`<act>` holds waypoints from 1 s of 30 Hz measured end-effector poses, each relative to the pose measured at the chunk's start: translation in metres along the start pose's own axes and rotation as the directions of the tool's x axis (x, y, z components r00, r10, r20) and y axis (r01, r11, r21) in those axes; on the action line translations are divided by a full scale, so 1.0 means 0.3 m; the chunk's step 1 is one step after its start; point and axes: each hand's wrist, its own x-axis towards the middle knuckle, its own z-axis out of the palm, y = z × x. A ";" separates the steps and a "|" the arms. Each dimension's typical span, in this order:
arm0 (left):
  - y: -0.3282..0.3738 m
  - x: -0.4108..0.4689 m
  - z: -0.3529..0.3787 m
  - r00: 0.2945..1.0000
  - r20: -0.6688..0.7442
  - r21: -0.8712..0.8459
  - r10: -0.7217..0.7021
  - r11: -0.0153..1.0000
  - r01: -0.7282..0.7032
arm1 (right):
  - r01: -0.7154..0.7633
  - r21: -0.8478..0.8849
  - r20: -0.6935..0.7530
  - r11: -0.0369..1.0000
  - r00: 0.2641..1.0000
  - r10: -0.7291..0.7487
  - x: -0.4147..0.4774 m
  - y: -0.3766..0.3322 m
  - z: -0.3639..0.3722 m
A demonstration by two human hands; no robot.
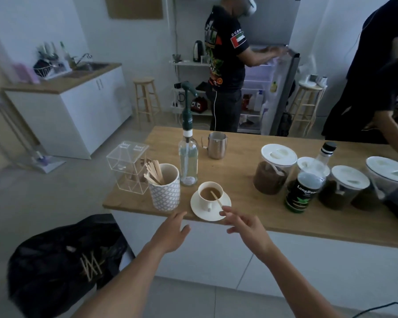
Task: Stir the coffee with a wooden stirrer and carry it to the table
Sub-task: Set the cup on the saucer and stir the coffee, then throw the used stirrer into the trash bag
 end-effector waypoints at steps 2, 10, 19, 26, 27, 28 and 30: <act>0.014 -0.037 0.004 1.000 -0.003 0.022 -0.004 1.000 0.004 | 0.011 -0.002 -0.006 1.000 1.000 -0.011 -0.009 -0.001 0.018; 0.040 -0.140 0.001 0.999 -0.034 -0.013 -0.023 1.000 0.022 | -0.088 0.062 -0.087 0.994 0.992 0.093 -0.047 0.000 0.089; 0.014 -0.238 -0.091 0.981 -0.183 -0.071 -0.062 0.996 0.050 | -0.005 0.093 -0.105 0.996 0.994 0.015 -0.067 -0.065 0.198; -0.098 -0.354 -0.198 0.938 -0.330 -0.054 -0.109 0.994 0.097 | -0.032 0.020 0.015 0.999 0.999 0.032 -0.036 -0.070 0.414; -0.124 -0.365 -0.206 0.935 -0.331 -0.059 -0.125 0.992 0.112 | -0.042 0.001 0.039 0.999 0.998 0.042 -0.028 -0.064 0.447; -0.155 -0.375 -0.211 0.933 -0.329 -0.067 -0.143 0.989 0.128 | -0.056 -0.007 0.063 0.998 0.996 0.056 -0.020 -0.058 0.483; -0.230 -0.396 -0.221 0.928 -0.320 -0.095 -0.192 0.981 0.170 | -0.080 -0.024 0.107 0.996 0.991 0.082 -0.001 -0.047 0.570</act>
